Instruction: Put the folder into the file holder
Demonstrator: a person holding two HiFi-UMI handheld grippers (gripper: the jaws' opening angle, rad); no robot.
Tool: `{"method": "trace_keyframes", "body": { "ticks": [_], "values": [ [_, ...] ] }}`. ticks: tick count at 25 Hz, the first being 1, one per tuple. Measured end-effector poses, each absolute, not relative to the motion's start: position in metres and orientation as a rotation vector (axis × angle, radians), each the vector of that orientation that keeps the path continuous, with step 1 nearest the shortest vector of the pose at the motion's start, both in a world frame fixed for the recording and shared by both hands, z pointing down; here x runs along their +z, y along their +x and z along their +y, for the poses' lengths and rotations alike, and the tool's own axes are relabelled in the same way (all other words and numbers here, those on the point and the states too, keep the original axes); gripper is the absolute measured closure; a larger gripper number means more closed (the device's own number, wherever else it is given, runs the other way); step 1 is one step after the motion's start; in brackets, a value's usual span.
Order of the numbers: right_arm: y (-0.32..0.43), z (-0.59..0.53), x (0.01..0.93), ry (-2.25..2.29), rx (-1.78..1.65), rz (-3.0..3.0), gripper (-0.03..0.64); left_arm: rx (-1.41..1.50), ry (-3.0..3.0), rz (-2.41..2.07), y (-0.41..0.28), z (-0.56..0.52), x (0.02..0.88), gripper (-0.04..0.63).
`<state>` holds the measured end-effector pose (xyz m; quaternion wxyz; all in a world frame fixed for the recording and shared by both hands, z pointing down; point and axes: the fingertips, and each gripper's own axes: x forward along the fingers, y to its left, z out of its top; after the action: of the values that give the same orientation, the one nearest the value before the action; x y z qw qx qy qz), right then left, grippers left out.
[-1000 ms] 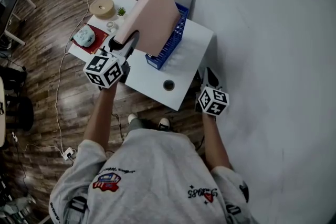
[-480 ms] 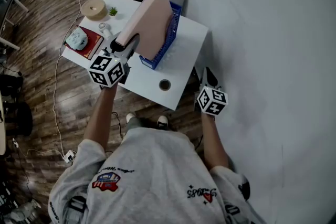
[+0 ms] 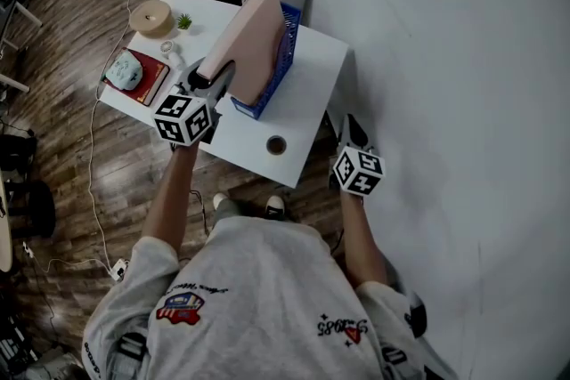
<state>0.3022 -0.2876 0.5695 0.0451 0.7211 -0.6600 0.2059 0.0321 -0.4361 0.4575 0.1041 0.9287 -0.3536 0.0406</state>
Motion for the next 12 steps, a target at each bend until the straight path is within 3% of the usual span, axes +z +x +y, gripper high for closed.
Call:
{"method": "trace_keyframes", "body": {
  "ticks": [12],
  "values": [
    [0.317, -0.289, 0.577, 2.226, 0.648, -1.983, 0.615, 0.229, 2.735, -1.023, 0.052, -0.449, 0.482, 0.44]
  ]
}}
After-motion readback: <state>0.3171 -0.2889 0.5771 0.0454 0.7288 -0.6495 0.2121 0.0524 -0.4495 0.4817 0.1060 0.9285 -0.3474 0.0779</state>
